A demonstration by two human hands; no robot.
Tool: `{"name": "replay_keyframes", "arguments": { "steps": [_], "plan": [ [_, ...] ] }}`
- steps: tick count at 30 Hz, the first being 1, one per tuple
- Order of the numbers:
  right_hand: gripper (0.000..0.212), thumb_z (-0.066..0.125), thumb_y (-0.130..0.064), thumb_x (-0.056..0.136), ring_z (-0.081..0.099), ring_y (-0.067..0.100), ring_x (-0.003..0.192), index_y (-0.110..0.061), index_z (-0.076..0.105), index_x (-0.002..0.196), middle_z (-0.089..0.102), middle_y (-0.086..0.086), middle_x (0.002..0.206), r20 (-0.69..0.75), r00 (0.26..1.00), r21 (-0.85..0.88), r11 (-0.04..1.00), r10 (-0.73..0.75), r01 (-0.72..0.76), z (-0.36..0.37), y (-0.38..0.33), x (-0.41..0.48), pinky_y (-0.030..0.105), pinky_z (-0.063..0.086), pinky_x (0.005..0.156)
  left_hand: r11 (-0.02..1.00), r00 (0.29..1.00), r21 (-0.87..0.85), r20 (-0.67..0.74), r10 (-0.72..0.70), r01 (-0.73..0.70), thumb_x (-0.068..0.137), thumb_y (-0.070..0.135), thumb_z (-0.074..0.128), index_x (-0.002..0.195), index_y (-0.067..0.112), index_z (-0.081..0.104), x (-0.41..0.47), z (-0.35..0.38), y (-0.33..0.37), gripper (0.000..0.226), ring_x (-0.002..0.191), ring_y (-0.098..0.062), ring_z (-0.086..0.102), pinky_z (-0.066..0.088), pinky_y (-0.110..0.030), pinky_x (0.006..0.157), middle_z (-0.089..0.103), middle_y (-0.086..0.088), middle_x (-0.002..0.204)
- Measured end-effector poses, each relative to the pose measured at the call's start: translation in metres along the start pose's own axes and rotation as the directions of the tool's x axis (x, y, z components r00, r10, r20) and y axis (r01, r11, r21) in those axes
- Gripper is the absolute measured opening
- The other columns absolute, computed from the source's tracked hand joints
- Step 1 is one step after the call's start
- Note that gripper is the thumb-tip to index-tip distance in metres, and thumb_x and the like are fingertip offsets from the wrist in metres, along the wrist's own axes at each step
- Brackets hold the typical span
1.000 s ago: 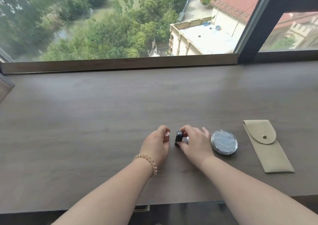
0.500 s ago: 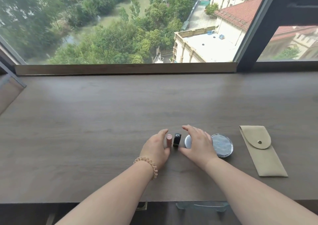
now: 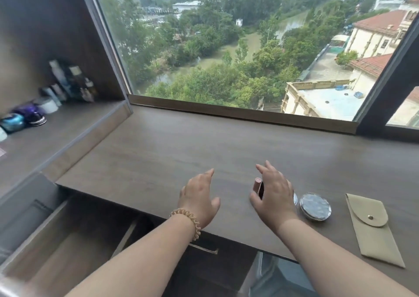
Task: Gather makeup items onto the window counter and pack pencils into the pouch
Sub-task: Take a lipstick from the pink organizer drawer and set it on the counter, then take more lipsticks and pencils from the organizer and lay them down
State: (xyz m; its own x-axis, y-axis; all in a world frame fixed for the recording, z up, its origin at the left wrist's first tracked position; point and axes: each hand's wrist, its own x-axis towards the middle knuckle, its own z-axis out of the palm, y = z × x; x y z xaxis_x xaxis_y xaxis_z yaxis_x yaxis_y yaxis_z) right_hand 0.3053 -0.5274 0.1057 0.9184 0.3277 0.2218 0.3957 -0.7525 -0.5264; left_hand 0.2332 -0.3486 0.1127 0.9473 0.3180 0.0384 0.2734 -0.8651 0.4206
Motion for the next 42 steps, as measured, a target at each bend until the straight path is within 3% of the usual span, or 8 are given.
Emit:
{"name": "replay_keyframes", "arguments": {
  "steps": [9,15,27,37,42],
  "plan": [
    [0.065,0.063,-0.031,0.081,0.025,0.021,0.141,-0.026,0.036,0.141,0.024,-0.001,0.155,0.208,0.942,0.013,0.964,-0.262,0.265,0.052,-0.133,-0.037,0.035,0.016,0.113,0.968,0.962,0.086,-0.159,-0.22,0.235,0.087,0.037,0.056,0.147,0.026,0.02,-0.084,-0.083,-0.098,0.071,0.137,-0.016,0.029,0.023,-0.036,0.114,0.033,0.005,0.148],
    [0.066,0.057,-0.033,0.085,0.019,0.02,0.143,-0.03,0.029,0.144,0.019,-0.002,0.157,0.236,0.895,0.027,0.924,-0.377,0.382,0.078,-0.223,-0.037,0.036,0.013,0.115,0.948,0.925,0.11,-0.28,-0.259,0.299,0.088,0.037,0.053,0.146,0.026,0.02,-0.115,-0.145,-0.157,0.068,0.14,-0.017,0.022,0.018,-0.037,0.116,0.026,0.003,0.152],
    [0.064,0.053,-0.036,0.088,0.014,0.02,0.145,-0.033,0.024,0.145,0.013,-0.002,0.159,0.284,0.78,0.175,0.83,-0.557,0.529,0.206,-0.492,-0.079,0.037,0.012,0.116,0.848,0.817,0.171,-0.413,-0.401,0.502,0.086,0.038,0.056,0.146,0.029,0.022,-0.191,-0.283,-0.381,0.069,0.143,-0.017,0.018,0.017,-0.038,0.117,0.023,0.003,0.155],
    [0.06,0.048,-0.032,0.092,0.01,0.021,0.146,-0.033,0.021,0.145,0.009,-0.003,0.159,0.359,0.671,0.192,0.755,-0.648,0.627,0.275,-0.579,-0.057,0.041,0.01,0.117,0.76,0.721,0.16,-0.483,-0.496,0.63,0.084,0.043,0.055,0.144,0.028,0.028,-0.2,-0.318,-0.482,0.067,0.139,-0.017,0.025,0.025,-0.037,0.112,0.03,0.005,0.152],
    [0.06,0.051,-0.03,0.087,0.016,0.019,0.144,-0.029,0.028,0.143,0.019,-0.002,0.157,0.327,0.614,0.222,0.69,-0.718,0.689,0.316,-0.621,-0.016,0.038,0.014,0.115,0.721,0.706,0.218,-0.513,-0.489,0.658,0.083,0.042,0.054,0.143,0.026,0.028,-0.169,-0.338,-0.516,0.067,0.139,-0.018,0.024,0.025,-0.038,0.111,0.029,0.003,0.153]
  ]
}}
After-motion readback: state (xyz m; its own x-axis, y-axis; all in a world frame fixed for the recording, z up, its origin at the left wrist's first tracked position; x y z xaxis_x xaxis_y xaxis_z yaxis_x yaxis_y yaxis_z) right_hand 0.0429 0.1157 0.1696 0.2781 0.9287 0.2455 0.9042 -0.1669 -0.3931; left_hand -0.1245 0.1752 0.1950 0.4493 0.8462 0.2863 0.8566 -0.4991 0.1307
